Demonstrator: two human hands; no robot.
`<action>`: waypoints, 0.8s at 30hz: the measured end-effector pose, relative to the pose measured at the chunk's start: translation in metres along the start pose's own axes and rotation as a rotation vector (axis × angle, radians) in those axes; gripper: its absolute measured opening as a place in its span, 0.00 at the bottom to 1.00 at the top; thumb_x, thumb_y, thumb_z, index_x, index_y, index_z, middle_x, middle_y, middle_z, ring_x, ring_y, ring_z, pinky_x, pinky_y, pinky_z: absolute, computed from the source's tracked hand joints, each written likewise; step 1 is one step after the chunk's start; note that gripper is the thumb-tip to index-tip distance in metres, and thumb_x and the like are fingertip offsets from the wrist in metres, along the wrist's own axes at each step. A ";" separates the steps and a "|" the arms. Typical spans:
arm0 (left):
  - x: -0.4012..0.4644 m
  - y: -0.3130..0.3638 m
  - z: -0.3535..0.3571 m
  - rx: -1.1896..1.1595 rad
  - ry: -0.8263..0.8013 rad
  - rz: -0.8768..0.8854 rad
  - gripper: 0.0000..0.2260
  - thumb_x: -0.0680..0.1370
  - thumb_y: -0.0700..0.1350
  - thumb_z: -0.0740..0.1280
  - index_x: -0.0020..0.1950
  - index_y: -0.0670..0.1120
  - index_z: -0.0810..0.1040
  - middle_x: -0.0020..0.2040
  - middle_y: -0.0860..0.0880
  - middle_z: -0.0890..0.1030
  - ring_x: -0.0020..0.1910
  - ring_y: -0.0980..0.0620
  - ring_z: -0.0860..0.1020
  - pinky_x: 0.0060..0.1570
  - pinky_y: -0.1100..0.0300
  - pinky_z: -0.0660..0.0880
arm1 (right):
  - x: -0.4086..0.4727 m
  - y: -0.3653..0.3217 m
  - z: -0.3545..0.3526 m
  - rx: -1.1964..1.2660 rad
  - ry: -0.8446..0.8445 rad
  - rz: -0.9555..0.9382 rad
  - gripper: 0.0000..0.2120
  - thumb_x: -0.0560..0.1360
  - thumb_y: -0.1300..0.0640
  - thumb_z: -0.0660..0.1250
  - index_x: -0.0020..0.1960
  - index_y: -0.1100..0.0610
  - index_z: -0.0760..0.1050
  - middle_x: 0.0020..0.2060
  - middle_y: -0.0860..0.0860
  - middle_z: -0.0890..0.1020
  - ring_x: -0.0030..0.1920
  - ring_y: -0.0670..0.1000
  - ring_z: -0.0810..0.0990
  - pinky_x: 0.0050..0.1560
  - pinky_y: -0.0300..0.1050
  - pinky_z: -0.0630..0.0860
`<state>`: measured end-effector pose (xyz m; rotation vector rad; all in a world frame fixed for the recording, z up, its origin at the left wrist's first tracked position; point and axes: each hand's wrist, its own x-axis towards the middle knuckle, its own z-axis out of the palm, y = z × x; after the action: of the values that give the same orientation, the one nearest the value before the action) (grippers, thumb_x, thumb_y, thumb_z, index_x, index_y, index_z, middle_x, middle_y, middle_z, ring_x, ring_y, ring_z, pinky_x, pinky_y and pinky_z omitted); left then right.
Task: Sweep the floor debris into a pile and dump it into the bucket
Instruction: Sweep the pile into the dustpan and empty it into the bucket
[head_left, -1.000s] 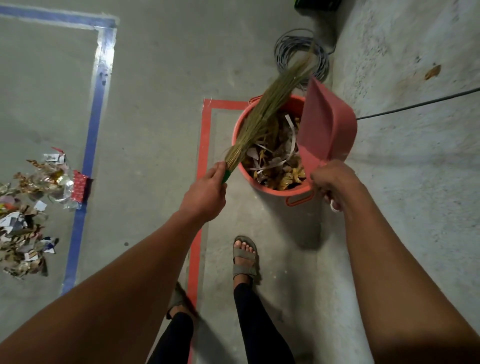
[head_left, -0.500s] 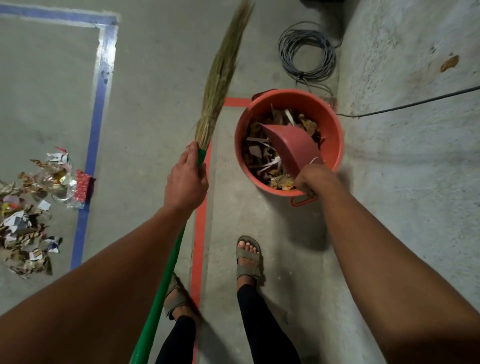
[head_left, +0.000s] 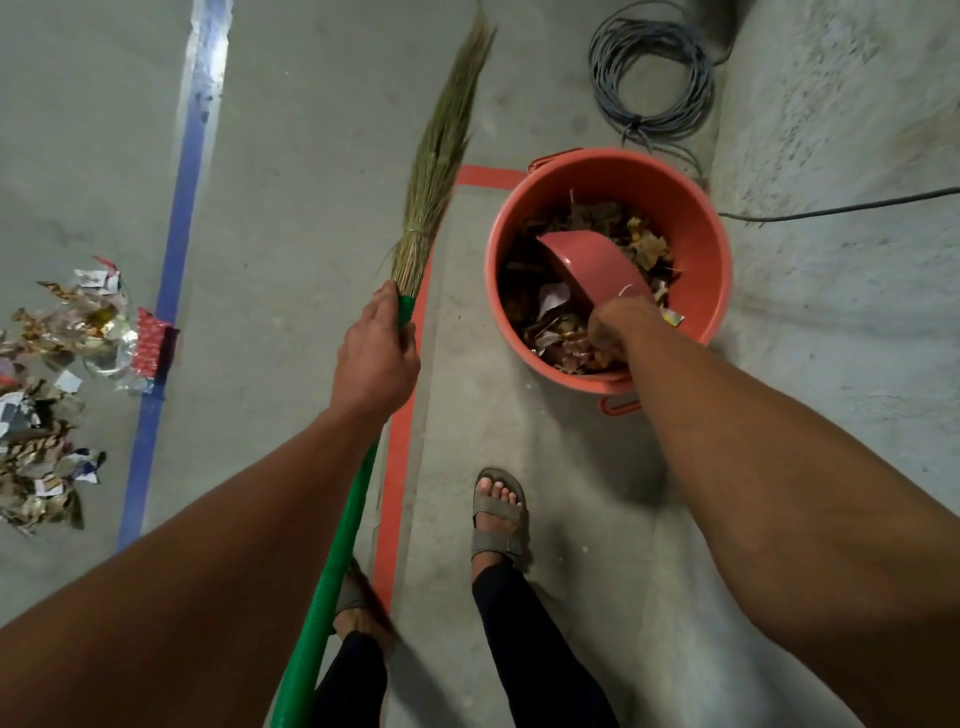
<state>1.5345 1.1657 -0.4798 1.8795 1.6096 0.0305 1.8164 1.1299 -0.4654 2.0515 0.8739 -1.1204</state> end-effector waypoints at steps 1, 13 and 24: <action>-0.002 0.000 -0.003 0.006 -0.007 0.000 0.27 0.86 0.47 0.60 0.84 0.48 0.57 0.81 0.46 0.66 0.77 0.43 0.67 0.77 0.44 0.65 | -0.012 0.004 -0.006 0.006 -0.023 -0.003 0.07 0.79 0.66 0.63 0.43 0.67 0.75 0.46 0.61 0.77 0.40 0.59 0.75 0.47 0.49 0.73; -0.027 -0.020 -0.076 0.033 -0.039 0.066 0.23 0.84 0.46 0.60 0.79 0.47 0.64 0.70 0.42 0.77 0.62 0.38 0.77 0.62 0.42 0.76 | -0.124 0.048 -0.004 0.921 -0.138 0.129 0.13 0.82 0.61 0.59 0.38 0.55 0.68 0.22 0.49 0.68 0.18 0.45 0.62 0.22 0.33 0.60; -0.048 -0.155 -0.159 0.002 -0.062 0.009 0.26 0.85 0.47 0.61 0.83 0.49 0.59 0.75 0.44 0.73 0.65 0.41 0.76 0.65 0.43 0.76 | -0.200 -0.147 0.034 1.691 -0.281 -0.282 0.18 0.84 0.58 0.59 0.36 0.52 0.63 0.21 0.44 0.62 0.16 0.41 0.57 0.15 0.35 0.55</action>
<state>1.3204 1.2001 -0.4111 1.8714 1.5596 -0.0256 1.6015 1.1394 -0.3361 2.7539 -0.1893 -2.8030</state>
